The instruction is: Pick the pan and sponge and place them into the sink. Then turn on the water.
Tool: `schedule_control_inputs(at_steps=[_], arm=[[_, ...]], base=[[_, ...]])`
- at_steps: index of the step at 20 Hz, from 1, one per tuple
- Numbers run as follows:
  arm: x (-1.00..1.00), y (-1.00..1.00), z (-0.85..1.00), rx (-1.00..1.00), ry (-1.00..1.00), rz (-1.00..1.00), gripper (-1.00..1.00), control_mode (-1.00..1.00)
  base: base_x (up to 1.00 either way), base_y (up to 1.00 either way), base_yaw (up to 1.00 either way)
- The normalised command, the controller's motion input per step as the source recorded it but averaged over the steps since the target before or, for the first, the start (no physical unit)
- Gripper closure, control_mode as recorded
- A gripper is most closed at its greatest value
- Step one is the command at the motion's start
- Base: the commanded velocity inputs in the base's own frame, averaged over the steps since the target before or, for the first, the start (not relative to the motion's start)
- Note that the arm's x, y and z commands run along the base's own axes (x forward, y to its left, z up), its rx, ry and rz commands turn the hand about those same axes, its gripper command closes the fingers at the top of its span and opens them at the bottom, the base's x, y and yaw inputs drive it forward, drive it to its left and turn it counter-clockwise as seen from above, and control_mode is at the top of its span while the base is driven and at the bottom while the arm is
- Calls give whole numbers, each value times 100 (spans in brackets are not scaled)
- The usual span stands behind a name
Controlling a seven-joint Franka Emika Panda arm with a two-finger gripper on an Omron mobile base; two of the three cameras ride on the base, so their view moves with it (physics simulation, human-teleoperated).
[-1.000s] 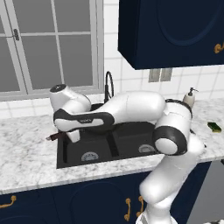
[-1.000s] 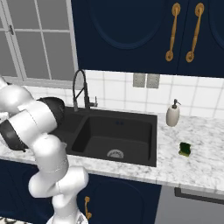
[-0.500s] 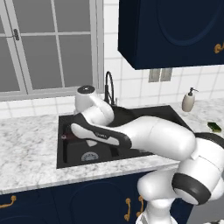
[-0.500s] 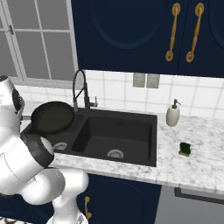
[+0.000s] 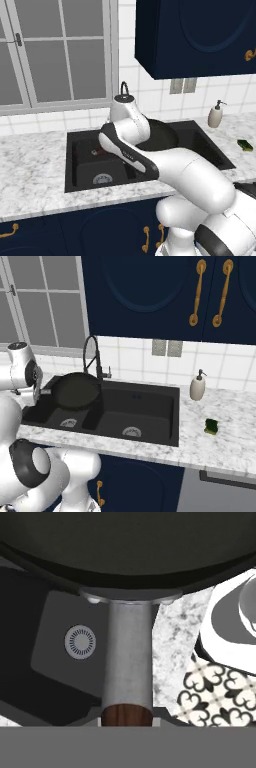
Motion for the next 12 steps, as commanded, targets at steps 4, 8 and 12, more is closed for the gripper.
schedule_control_inputs(at_steps=[4, 8, 12], arm=[[-2, -97, 0, 0, 1, 0, 100, -100], [-1, -100, 0, 0, 4, 0, 100, -100], [4, -97, 0, 0, 9, 0, 100, -100]], base=[[0, 0, 0], [0, 0, 0], [0, 0, 0]])
